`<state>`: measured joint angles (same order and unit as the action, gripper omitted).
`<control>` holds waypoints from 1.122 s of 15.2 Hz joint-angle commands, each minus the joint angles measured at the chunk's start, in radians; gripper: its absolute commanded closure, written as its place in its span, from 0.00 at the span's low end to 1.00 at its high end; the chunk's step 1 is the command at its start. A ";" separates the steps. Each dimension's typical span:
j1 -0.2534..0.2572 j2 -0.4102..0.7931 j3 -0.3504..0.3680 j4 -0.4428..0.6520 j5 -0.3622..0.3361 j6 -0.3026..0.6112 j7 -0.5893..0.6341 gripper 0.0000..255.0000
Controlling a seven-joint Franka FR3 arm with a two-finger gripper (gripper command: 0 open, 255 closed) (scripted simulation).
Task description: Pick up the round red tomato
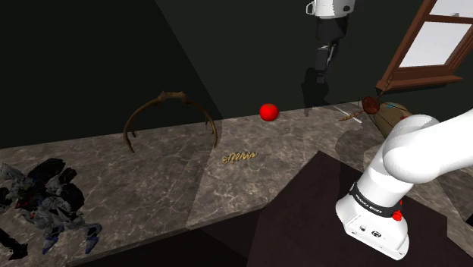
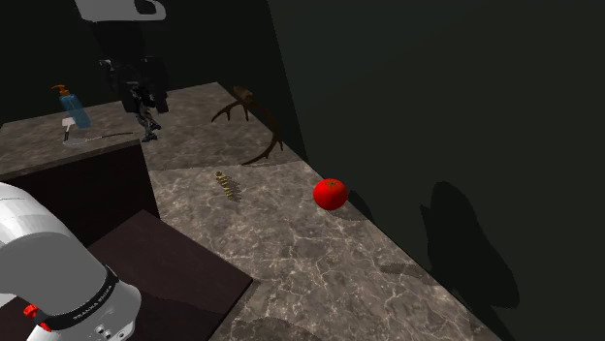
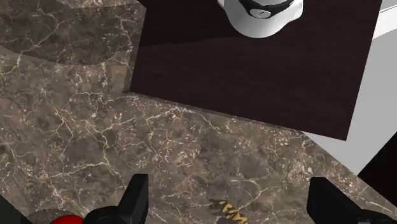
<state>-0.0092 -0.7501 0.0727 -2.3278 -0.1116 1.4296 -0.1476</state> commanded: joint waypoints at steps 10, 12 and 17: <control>-0.002 0.108 -0.204 -0.079 -0.152 0.239 -0.336 0.00; -0.002 0.153 -0.248 -0.079 -0.178 0.296 -0.408 0.00; 0.005 0.293 -0.353 -0.048 -0.216 0.441 -0.586 0.00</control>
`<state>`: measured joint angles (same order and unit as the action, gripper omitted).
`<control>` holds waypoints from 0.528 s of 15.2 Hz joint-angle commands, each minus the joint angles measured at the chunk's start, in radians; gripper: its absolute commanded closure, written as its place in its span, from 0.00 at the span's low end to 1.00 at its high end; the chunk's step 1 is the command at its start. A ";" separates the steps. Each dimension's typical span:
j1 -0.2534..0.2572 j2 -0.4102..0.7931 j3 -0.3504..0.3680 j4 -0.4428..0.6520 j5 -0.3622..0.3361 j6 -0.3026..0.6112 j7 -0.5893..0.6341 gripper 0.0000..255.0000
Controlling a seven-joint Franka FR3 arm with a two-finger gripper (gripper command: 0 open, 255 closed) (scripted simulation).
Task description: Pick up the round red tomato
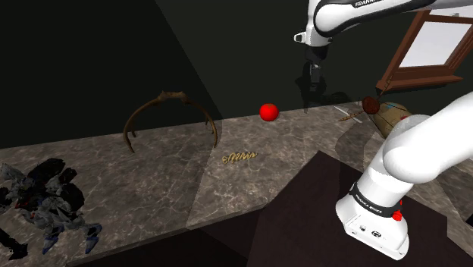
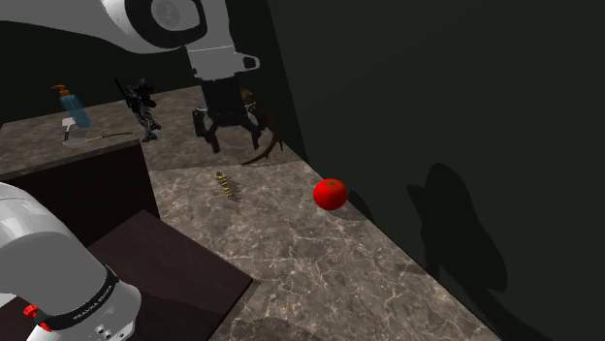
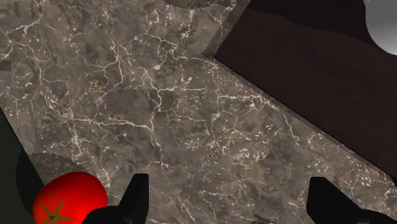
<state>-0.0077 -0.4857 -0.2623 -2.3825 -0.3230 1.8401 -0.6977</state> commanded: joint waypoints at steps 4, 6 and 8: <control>0.016 0.166 -0.092 0.059 -0.002 0.141 -0.184 0.00; 0.023 0.241 -0.125 0.093 0.013 0.192 -0.262 0.00; 0.029 0.320 -0.154 0.134 0.038 0.240 -0.342 0.00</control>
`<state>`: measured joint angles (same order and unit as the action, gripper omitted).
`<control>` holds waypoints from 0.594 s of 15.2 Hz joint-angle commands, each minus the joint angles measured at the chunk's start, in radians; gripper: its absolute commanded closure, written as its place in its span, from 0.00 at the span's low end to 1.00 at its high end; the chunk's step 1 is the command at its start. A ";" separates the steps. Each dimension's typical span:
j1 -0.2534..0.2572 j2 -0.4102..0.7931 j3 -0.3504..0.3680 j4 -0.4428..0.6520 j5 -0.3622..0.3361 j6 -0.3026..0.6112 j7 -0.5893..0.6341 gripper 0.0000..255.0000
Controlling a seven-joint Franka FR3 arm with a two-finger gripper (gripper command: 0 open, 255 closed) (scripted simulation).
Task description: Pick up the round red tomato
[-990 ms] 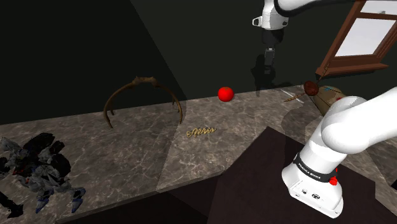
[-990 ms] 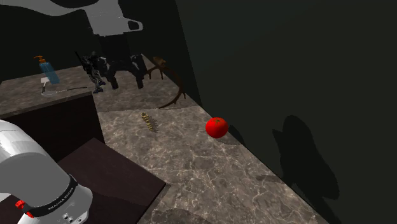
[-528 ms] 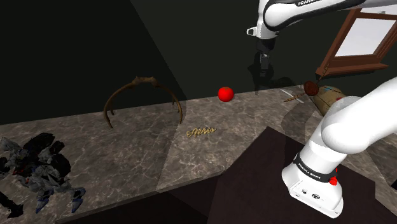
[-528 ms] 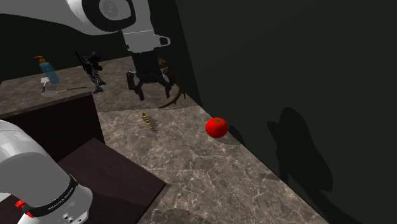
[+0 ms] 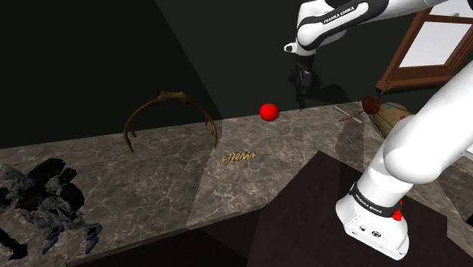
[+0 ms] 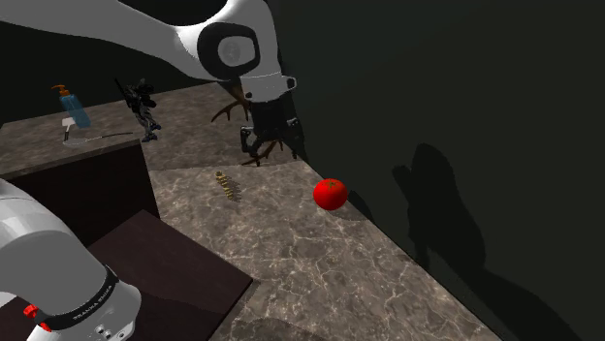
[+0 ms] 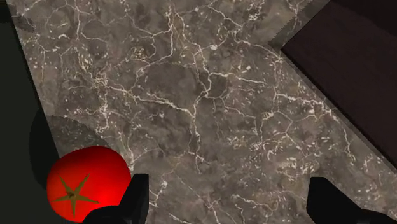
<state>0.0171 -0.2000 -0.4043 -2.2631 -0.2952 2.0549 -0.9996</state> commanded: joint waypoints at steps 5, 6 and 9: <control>0.001 0.244 -0.052 0.138 0.111 0.121 -0.253 0.00; -0.004 0.286 -0.054 0.167 0.136 0.135 -0.296 0.00; -0.030 0.413 -0.043 0.262 0.209 0.167 -0.419 0.00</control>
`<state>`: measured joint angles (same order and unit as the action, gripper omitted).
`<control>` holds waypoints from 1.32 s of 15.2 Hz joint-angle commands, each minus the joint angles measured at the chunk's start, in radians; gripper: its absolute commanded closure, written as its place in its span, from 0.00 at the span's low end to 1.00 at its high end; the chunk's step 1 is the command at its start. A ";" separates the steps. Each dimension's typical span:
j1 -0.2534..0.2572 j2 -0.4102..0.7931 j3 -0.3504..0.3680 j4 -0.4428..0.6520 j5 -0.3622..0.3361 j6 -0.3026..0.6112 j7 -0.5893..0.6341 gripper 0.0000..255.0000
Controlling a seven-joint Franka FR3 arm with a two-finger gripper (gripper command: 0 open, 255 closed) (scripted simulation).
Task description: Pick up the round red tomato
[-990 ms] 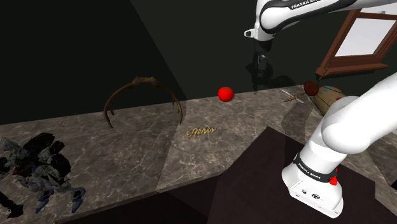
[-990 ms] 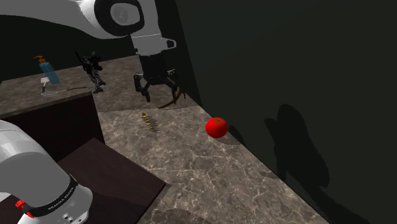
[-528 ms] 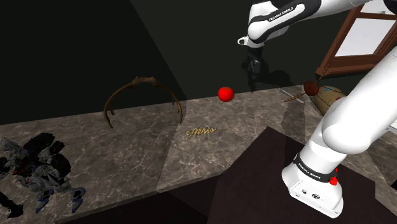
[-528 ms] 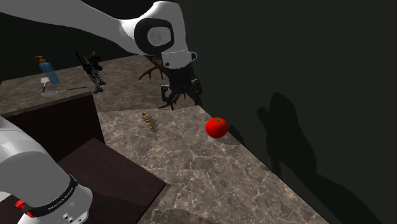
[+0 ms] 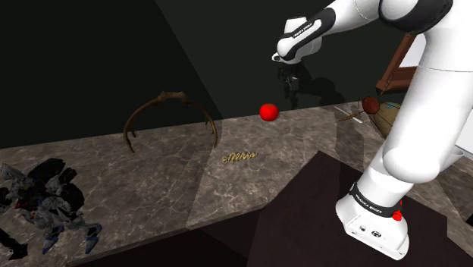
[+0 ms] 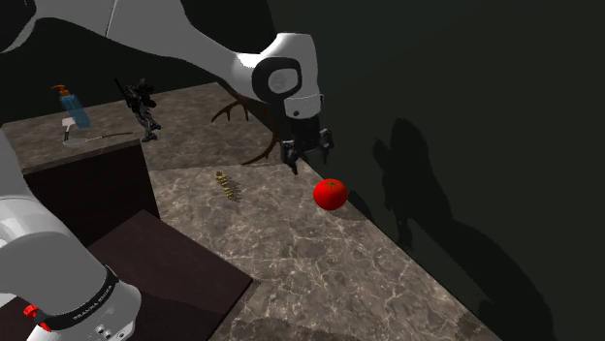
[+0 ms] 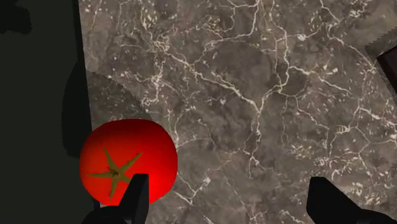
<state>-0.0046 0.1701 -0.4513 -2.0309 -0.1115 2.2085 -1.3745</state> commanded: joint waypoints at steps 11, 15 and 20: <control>-0.133 0.418 0.111 0.396 0.175 0.025 -0.335 0.00; -0.137 0.448 0.118 0.387 0.183 0.064 -0.336 0.00; -0.141 0.469 0.122 0.384 0.188 0.088 -0.336 1.00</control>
<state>-0.1451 0.6376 -0.3296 -1.6478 0.0761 2.2950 -1.7108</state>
